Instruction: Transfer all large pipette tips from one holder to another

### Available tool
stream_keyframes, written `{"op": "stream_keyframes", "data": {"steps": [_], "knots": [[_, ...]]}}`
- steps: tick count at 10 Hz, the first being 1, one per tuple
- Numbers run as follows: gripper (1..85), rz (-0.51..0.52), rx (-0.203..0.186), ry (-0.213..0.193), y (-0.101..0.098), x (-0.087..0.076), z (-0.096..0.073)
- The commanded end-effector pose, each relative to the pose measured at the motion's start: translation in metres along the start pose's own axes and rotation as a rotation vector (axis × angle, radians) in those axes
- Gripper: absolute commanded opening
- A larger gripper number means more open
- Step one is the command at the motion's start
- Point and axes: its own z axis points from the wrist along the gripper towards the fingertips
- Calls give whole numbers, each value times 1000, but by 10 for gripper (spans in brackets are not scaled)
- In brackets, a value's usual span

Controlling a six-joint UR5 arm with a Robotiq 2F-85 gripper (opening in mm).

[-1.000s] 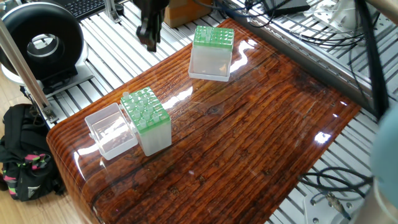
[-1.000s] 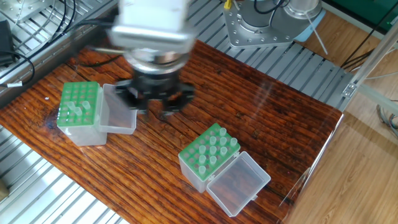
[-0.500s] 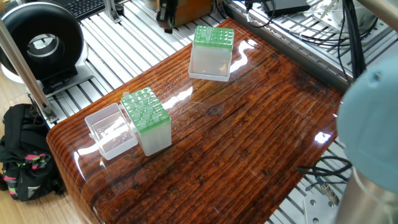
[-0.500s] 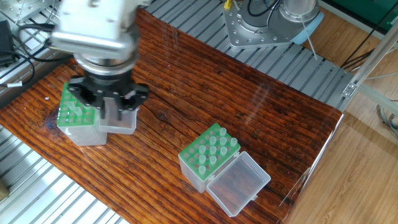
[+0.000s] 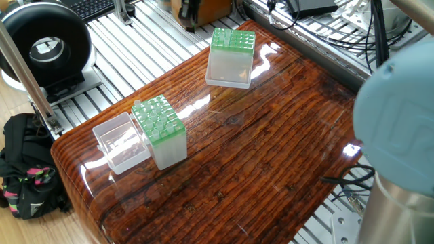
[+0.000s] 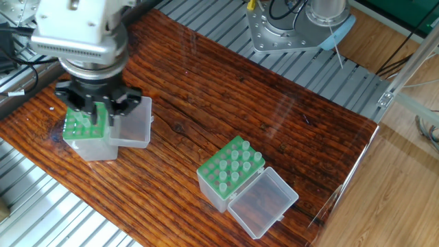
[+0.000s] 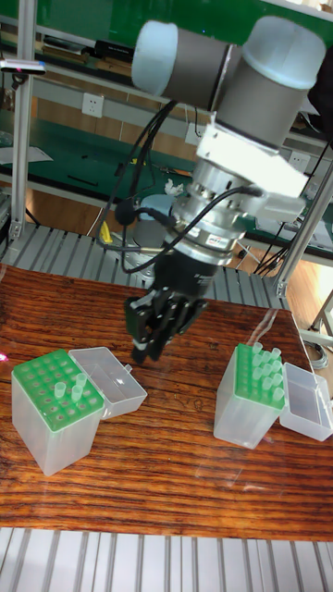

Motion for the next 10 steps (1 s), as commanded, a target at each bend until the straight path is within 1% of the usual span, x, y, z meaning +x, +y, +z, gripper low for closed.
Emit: {"op": "stream_keyframes", "data": {"steps": [1, 3, 4, 5, 6, 7, 8, 9, 10], "knots": [[293, -40, 25, -4, -13, 1, 17], [293, -52, 27, -4, -14, 2, 17], [287, -52, 19, -11, -12, 0, 18], [290, -42, -17, -32, -3, -6, 17], [307, -34, -106, -90, 21, -21, 15], [363, -15, -172, -116, 38, -27, 12], [363, 37, -201, -109, 44, -27, 10], [350, 119, -196, -92, 42, -24, 11], [243, 199, -177, -69, 37, -20, 12]]}}
